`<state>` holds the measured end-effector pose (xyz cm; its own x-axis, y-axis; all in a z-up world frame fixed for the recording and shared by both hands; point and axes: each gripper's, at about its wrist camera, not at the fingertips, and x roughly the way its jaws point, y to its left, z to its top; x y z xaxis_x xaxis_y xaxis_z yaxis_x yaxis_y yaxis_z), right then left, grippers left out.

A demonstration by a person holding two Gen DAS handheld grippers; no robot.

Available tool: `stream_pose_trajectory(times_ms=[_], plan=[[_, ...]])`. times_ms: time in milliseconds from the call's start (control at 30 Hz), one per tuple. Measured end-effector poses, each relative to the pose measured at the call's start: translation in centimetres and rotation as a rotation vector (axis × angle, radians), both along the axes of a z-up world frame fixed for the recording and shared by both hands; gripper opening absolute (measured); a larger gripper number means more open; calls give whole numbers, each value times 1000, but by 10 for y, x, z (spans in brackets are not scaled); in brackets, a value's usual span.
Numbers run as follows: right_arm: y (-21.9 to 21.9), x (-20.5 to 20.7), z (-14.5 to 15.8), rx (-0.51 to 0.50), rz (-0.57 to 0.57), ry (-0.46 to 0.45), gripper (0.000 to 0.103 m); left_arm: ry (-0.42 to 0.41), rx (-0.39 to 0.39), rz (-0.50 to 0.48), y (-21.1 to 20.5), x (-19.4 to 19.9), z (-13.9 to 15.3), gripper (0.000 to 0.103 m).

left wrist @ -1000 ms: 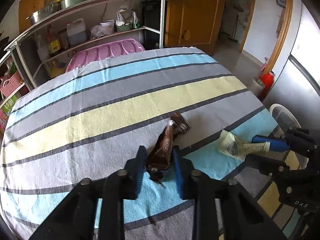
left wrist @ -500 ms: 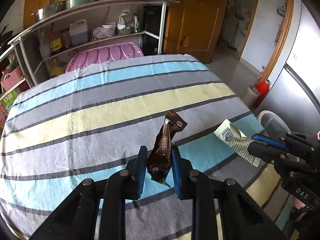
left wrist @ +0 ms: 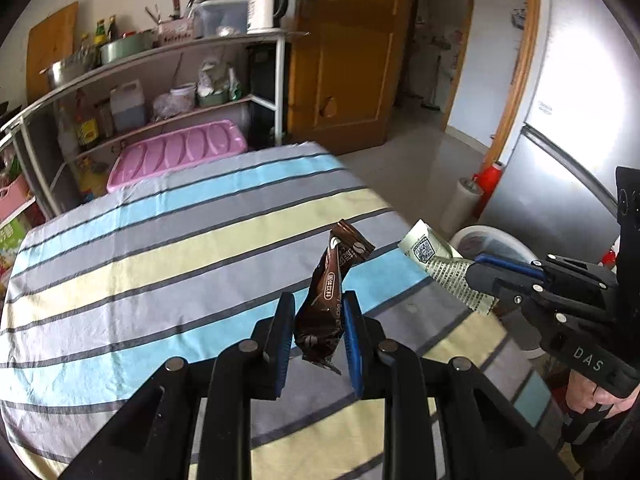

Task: Collect trash
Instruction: 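Carry chocolate wrapper and green packet over the bin and open both tools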

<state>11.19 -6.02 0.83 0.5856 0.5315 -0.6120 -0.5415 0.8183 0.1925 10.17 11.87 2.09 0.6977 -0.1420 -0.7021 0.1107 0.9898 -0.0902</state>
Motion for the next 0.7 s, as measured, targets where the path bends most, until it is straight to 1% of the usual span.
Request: stream_pose_trajectory(times_ms=[67,200,400,567,700], plan=[[-10,-3,4,0,-24,-12,10,-9,-9,-18,-10,0,3,25],[-38,-9,11,12,-78,-30,10,-25,-4,-57,-34,-1,7,25],[-80,-16,14,11,-159,-37,10,-27,-3,-133,-78,2,8,25],[-117,-19,11,-9,-248,-33,10,-20,-8,-210,-122,10,5,25],[-149,-18,4,-33,-316,-13,10,-3,-8,-269,-158,17,0,25]])
